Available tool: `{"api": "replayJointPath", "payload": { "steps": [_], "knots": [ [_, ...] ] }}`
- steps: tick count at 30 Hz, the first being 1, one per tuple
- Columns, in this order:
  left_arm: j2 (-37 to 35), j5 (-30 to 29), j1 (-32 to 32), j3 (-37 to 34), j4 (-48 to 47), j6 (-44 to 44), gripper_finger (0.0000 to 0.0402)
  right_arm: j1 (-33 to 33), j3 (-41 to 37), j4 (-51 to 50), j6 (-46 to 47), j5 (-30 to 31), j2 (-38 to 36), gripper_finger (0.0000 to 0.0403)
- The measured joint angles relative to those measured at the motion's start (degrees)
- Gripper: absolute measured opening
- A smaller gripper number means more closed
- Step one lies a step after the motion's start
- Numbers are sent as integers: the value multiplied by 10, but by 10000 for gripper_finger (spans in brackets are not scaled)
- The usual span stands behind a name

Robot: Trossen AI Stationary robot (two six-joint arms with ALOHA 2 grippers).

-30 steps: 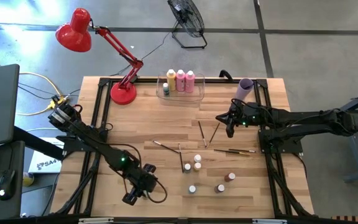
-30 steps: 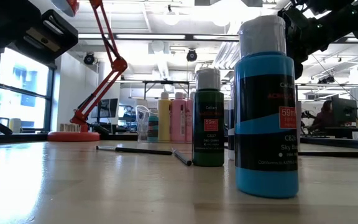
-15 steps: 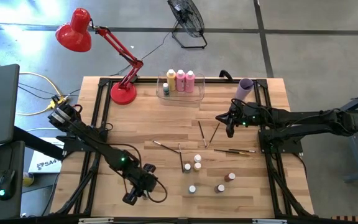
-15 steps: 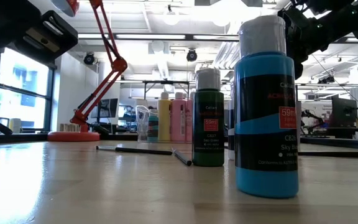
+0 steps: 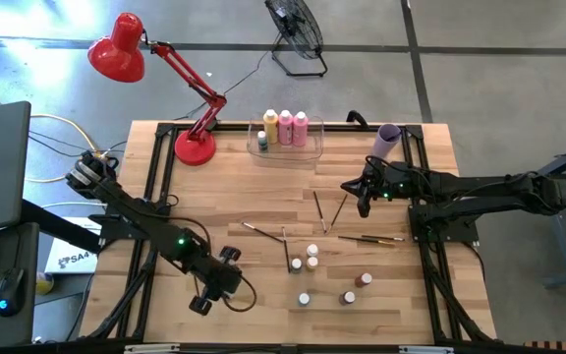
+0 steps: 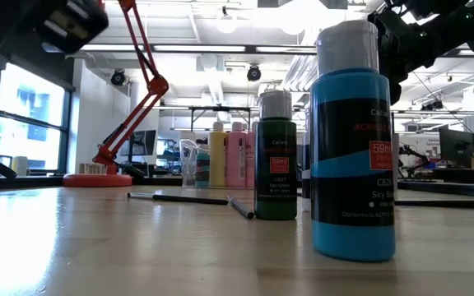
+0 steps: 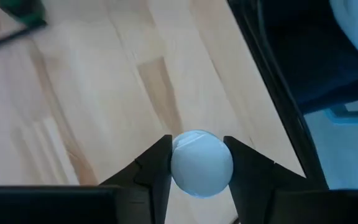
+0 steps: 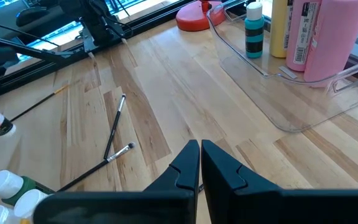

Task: Pick & Place Paint Supplies
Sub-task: Put the small white paint bottle into the transparent bin

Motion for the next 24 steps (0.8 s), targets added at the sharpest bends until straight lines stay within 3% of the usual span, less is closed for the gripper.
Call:
{"api": "replayJointPath", "payload": {
  "steps": [6,12,16,24],
  "knots": [
    [-50,-89,0,0,-28,23,117,0,0,0,0,0,0,8],
    [-106,-164,31,1,-54,27,128,0,0,0,0,0,0,8],
    [-136,-192,82,1,-56,33,125,0,0,0,0,0,0,8],
    [-149,-193,223,29,-58,46,124,0,0,0,-2,1,0,8]
  ]
}}
